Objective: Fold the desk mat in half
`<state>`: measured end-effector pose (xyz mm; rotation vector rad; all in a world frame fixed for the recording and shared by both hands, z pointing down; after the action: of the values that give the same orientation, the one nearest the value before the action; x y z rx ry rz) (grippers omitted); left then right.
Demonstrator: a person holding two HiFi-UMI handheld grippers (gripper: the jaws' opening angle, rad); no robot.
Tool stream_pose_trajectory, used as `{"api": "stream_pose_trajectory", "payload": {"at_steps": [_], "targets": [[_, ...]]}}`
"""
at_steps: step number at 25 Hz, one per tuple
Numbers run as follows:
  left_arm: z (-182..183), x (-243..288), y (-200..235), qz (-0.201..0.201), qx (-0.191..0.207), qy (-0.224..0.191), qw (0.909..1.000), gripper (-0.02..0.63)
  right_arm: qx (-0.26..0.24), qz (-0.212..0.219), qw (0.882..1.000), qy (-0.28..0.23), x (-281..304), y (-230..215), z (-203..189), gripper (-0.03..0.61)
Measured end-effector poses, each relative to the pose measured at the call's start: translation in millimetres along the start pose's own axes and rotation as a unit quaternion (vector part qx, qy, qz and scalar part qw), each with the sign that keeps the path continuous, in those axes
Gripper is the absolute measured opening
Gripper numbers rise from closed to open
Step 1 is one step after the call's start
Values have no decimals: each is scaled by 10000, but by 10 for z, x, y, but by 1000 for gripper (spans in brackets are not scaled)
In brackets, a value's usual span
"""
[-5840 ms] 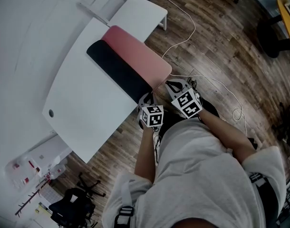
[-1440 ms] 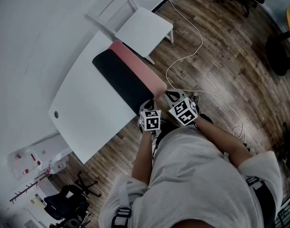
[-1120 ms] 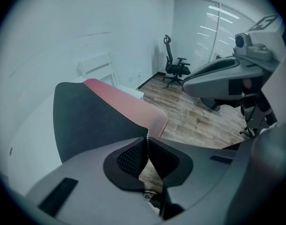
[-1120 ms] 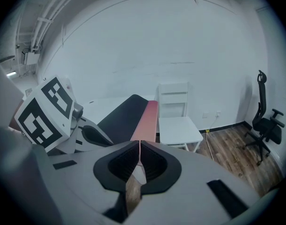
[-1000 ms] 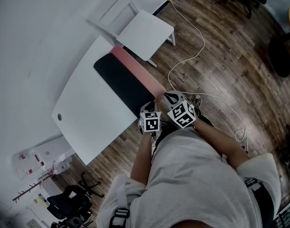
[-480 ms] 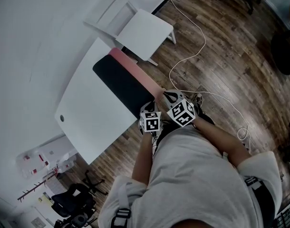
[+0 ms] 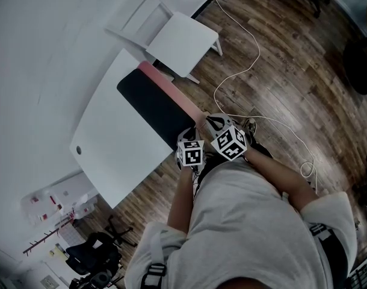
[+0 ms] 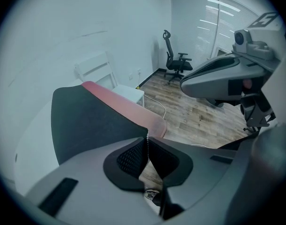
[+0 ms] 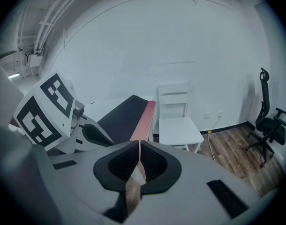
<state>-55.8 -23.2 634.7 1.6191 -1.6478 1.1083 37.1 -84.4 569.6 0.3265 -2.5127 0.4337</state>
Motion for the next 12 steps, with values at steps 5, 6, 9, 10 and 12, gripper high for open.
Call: {"api": "stream_pose_trajectory", "payload": {"at_steps": [5,6,9,10,12], "targets": [[17,-15,-44,11,45,-21,10000,35,12,-35,10000,-9,-48,-22,-19,41],[15,-19,-50,14,56,-16,10000,35,13,-36,10000,-10,-54,-19,-23,41],[22,-11,-65,5,81,-4,10000,35,14,-26,10000,-11,-53,-11,-38,41],[30,-6,-66,-1,87,-5,10000,35,13,-24,10000,-10,-49,-12,-40,41],[41,-1,-70,-11,92,-14,10000,35,8,-24,10000,-11,-44,-12,-40,41]]}}
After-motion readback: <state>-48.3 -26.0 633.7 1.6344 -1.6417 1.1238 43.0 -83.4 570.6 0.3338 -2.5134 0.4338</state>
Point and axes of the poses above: the fingertips, and each gripper's own axes: x forward along the fingers, y to its left, z out of its top, the point moved 5 cm from there along -x, backward along the fingers, and after that the axes turned 10 degrees about z, right-handed, at the moved point
